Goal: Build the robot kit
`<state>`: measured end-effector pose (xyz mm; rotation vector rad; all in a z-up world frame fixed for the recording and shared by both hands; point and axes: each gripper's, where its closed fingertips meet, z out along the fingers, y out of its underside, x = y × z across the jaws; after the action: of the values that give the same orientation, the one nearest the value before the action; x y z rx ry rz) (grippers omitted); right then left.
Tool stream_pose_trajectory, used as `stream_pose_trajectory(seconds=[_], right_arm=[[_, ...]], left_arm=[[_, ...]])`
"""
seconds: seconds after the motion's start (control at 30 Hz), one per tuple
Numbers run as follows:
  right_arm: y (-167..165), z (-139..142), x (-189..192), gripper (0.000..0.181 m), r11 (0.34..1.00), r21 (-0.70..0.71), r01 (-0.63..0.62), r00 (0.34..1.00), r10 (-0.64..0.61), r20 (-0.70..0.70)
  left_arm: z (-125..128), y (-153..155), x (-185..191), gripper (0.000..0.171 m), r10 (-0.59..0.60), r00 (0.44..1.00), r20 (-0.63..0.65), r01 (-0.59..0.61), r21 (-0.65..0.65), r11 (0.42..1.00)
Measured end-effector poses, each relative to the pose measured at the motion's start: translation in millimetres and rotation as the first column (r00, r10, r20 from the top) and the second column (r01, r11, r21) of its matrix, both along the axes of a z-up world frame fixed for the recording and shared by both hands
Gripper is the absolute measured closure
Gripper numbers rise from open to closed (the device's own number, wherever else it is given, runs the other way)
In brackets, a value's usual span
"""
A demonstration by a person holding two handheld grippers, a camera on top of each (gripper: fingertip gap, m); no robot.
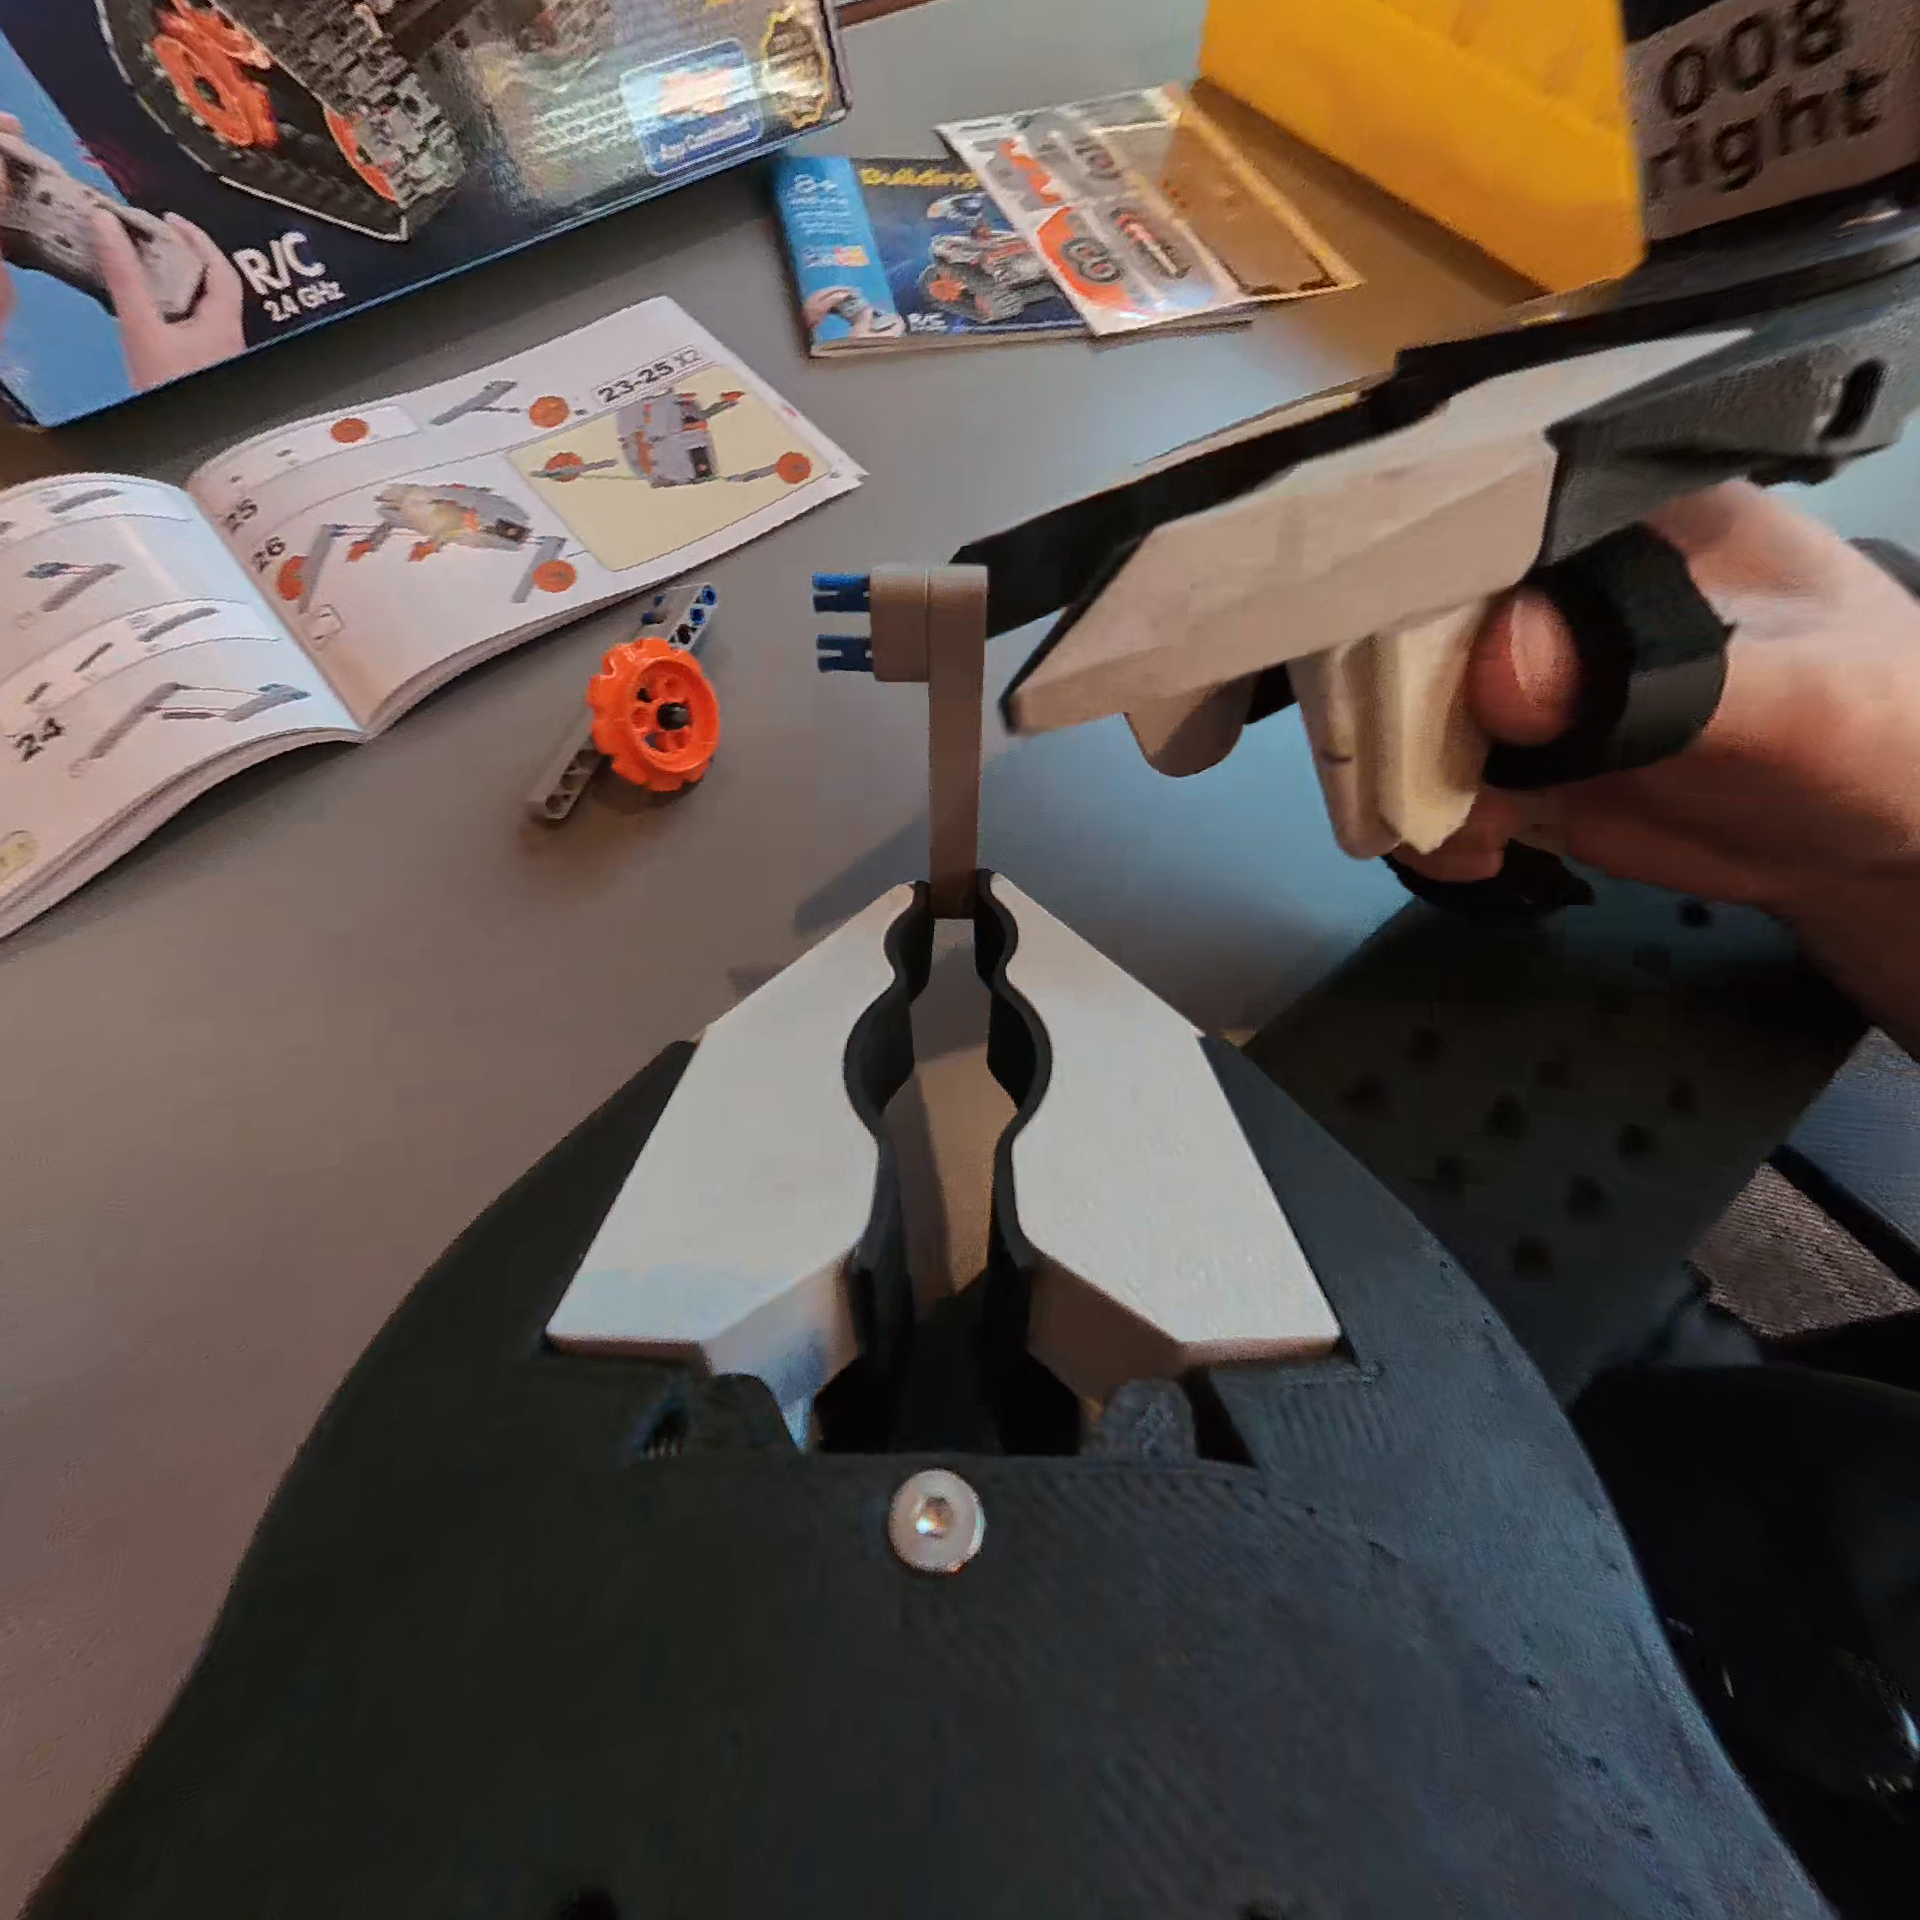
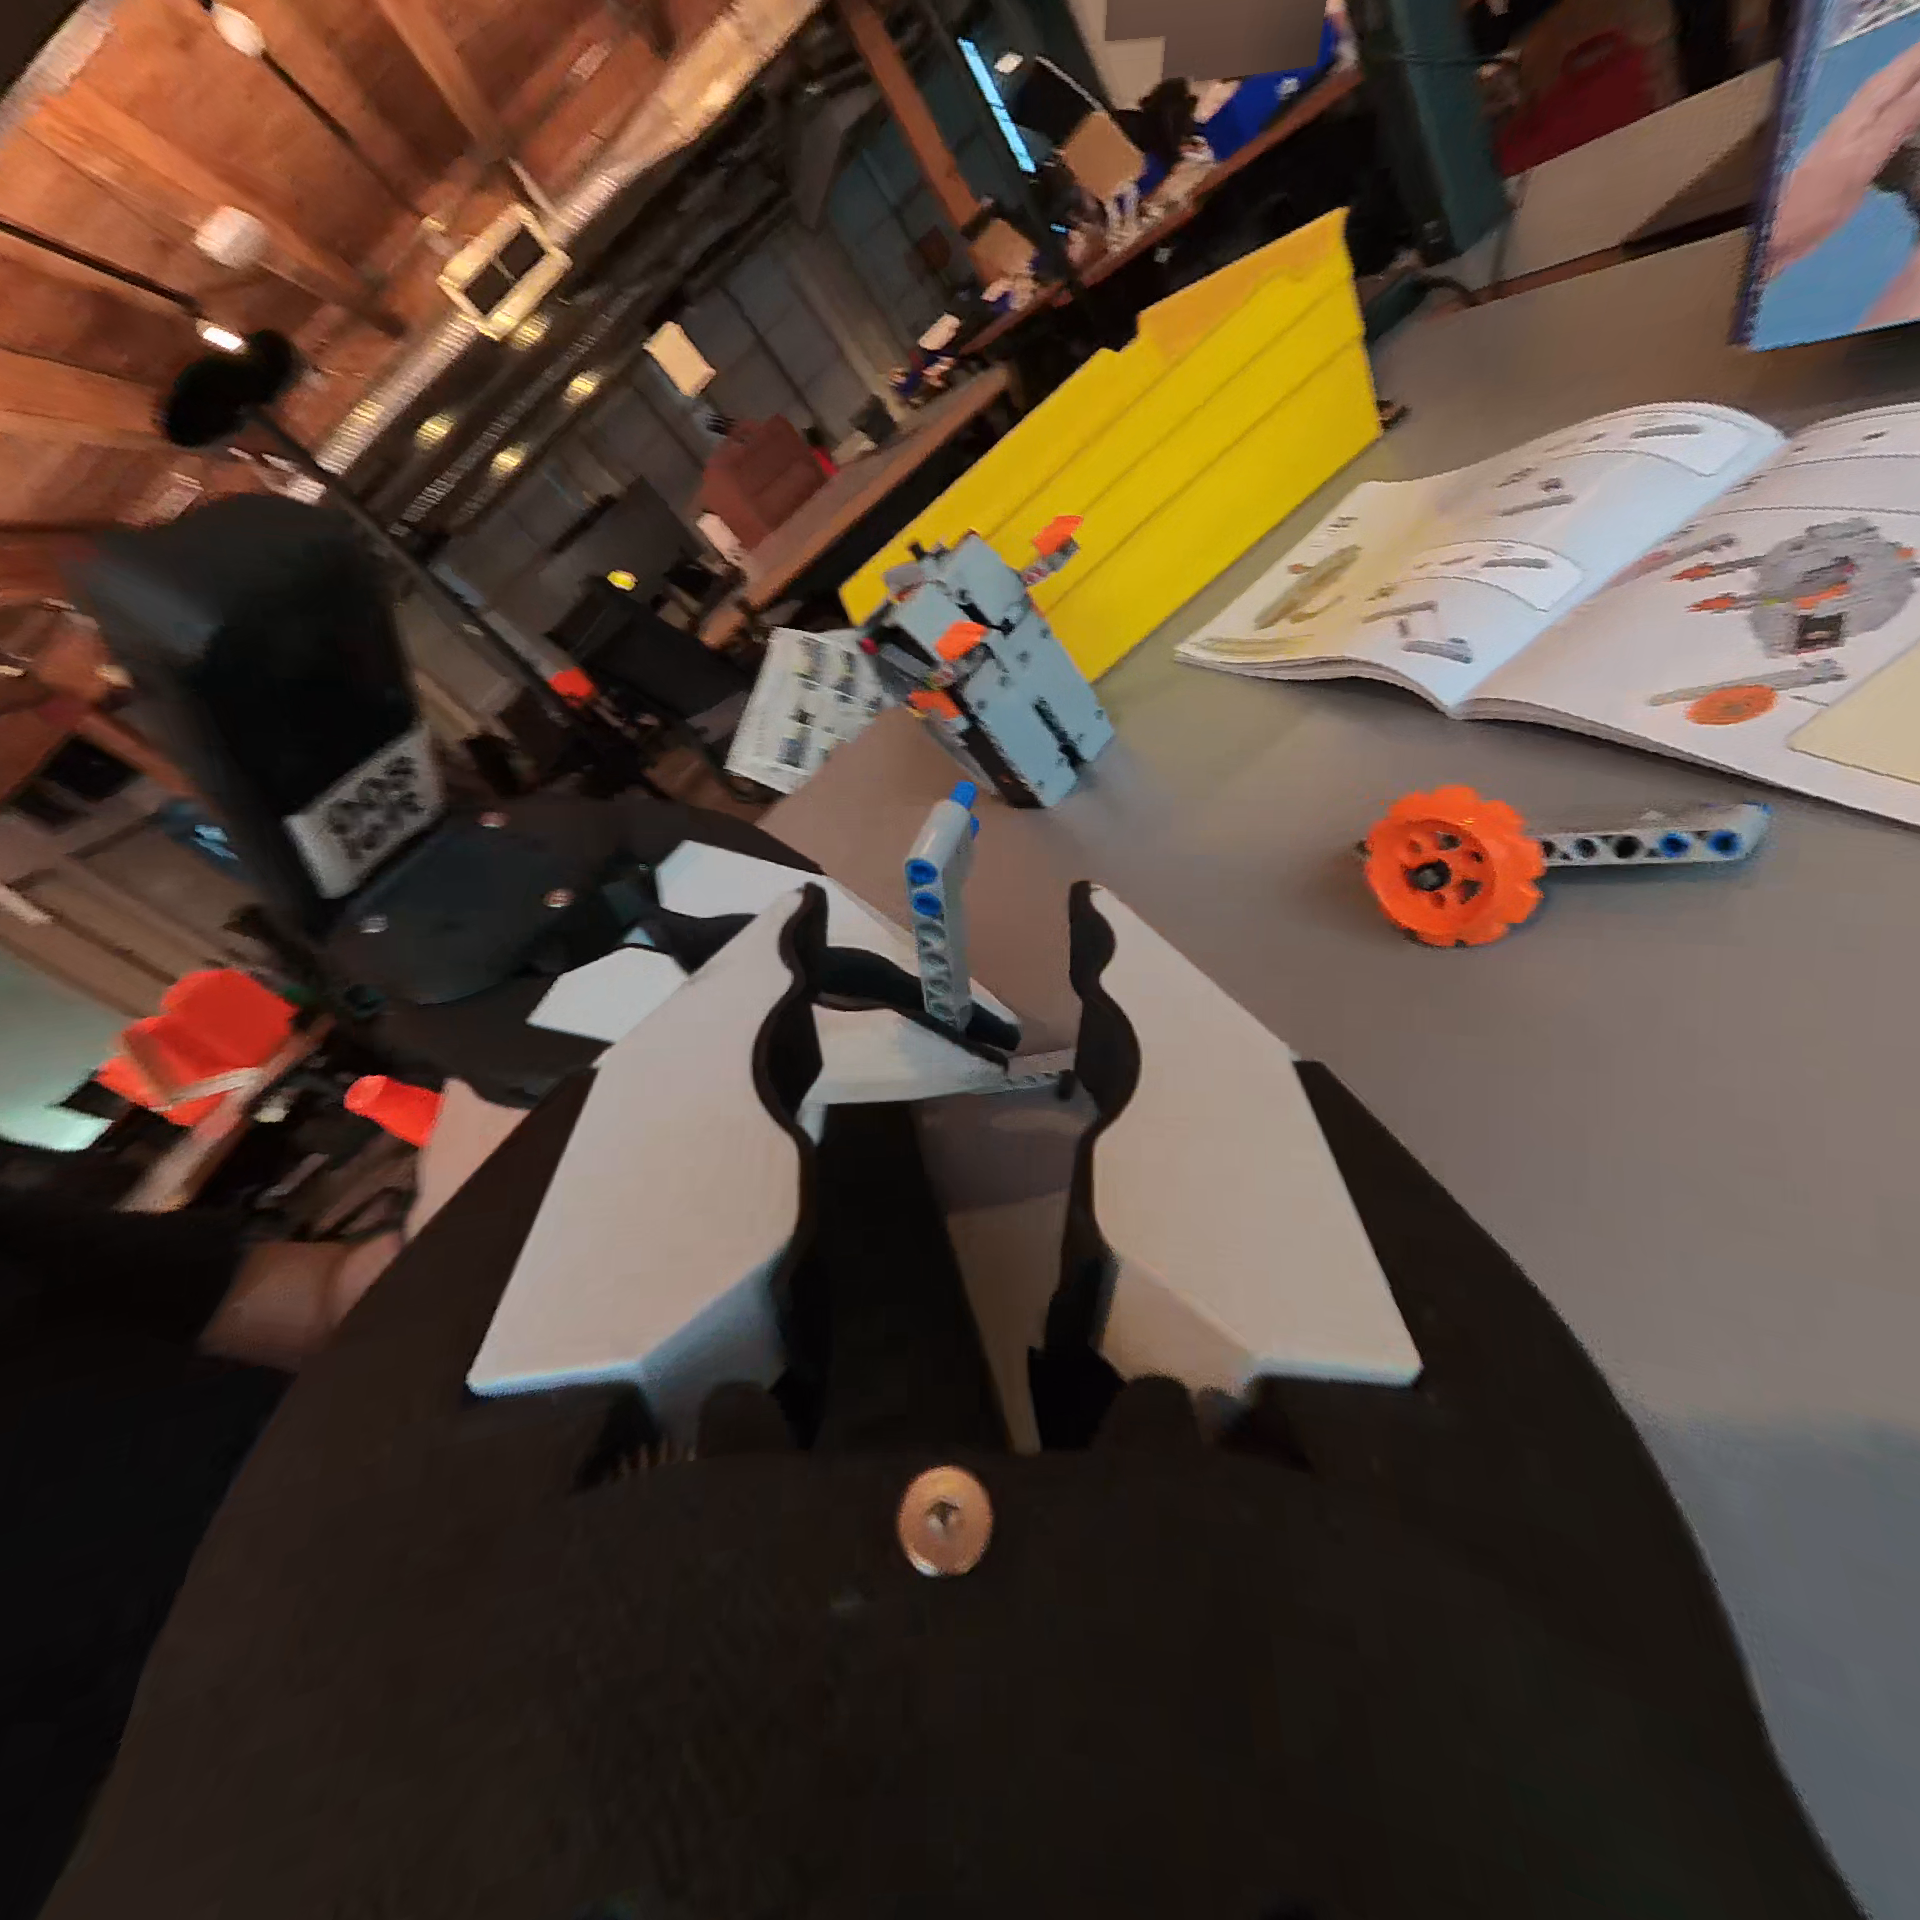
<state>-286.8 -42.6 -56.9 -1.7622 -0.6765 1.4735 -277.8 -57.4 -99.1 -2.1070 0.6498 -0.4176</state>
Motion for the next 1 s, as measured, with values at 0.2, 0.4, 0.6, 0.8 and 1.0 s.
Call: stream_pose_trajectory(seconds=[0.2, 0.4, 0.6, 0.8, 1.0], right_arm=[[-7, -3, -9, 0.174, 0.994, 0.106, -0.014, 0.993, 0.001, 0.122], [-23, 27, 1, 0.175, 0.978, 0.080, -0.194, 0.980, 0.196, -0.022], [-43, 59, 13, 0.175, 0.914, 0.099, -0.393, 0.909, 0.402, -0.106], [-43, 75, 14, 0.176, 0.878, 0.120, -0.464, 0.868, 0.478, -0.135], [-35, 73, 18, 0.176, 0.874, 0.047, -0.483, 0.850, 0.482, -0.213]], left_arm=[[6, 4, -5, 0.165, 0.037, 0.998, -0.053, -0.034, 0.051, 0.998], [34, -20, 18, 0.151, -0.183, 0.965, 0.190, 0.178, 0.043, 0.983], [67, -41, 24, 0.150, -0.357, 0.793, 0.495, 0.402, 0.017, 0.916], [83, -43, 33, 0.167, -0.405, 0.711, 0.575, 0.462, 0.052, 0.885], [87, -46, 42, 0.171, -0.409, 0.647, 0.644, 0.501, 0.046, 0.864]])
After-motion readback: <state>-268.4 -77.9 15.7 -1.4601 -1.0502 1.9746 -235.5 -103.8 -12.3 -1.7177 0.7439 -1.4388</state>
